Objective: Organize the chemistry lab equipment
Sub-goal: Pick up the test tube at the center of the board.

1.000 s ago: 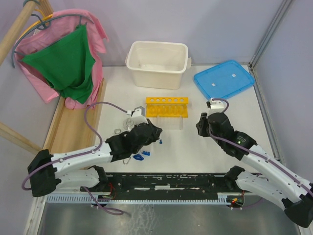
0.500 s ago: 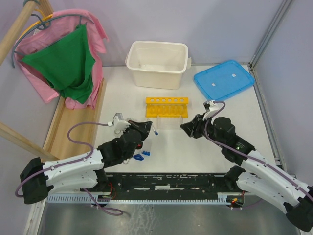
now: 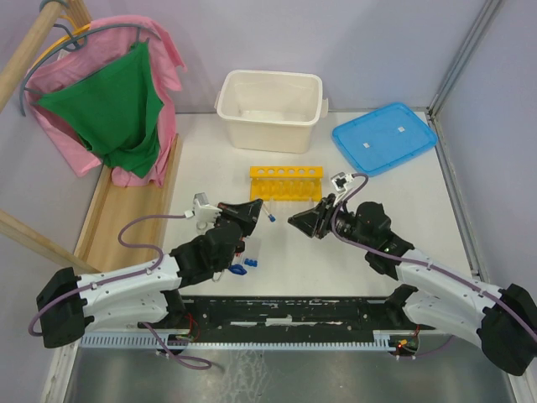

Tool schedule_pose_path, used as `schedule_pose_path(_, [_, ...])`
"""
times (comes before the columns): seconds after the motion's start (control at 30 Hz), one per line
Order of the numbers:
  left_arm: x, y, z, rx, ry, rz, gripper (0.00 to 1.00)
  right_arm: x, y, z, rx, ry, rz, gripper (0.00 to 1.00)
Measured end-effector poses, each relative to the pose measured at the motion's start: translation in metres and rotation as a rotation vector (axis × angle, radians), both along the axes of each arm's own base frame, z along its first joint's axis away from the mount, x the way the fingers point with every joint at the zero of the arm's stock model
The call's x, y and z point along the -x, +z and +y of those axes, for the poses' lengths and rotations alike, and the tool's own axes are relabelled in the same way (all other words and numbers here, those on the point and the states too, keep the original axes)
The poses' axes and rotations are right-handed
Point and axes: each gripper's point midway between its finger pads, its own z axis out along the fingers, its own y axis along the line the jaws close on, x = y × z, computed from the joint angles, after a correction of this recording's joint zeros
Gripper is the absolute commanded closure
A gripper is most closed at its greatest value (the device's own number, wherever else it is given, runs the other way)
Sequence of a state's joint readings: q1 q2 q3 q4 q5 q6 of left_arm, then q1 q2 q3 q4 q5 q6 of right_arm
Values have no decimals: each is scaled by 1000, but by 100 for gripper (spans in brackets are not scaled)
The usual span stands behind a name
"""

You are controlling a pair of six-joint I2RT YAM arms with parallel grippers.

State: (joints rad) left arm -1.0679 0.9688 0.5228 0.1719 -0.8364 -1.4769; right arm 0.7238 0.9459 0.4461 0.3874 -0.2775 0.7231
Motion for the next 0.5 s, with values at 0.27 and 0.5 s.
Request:
schedule_pose_path(0.27, [-2, -1, -3, 3, 1, 0, 97, 2, -2, 19, -41, 68, 17, 62])
schedule_pose_path(0.5, [-2, 0, -3, 6, 1, -2, 97, 7, -1, 27, -40, 123, 20, 65])
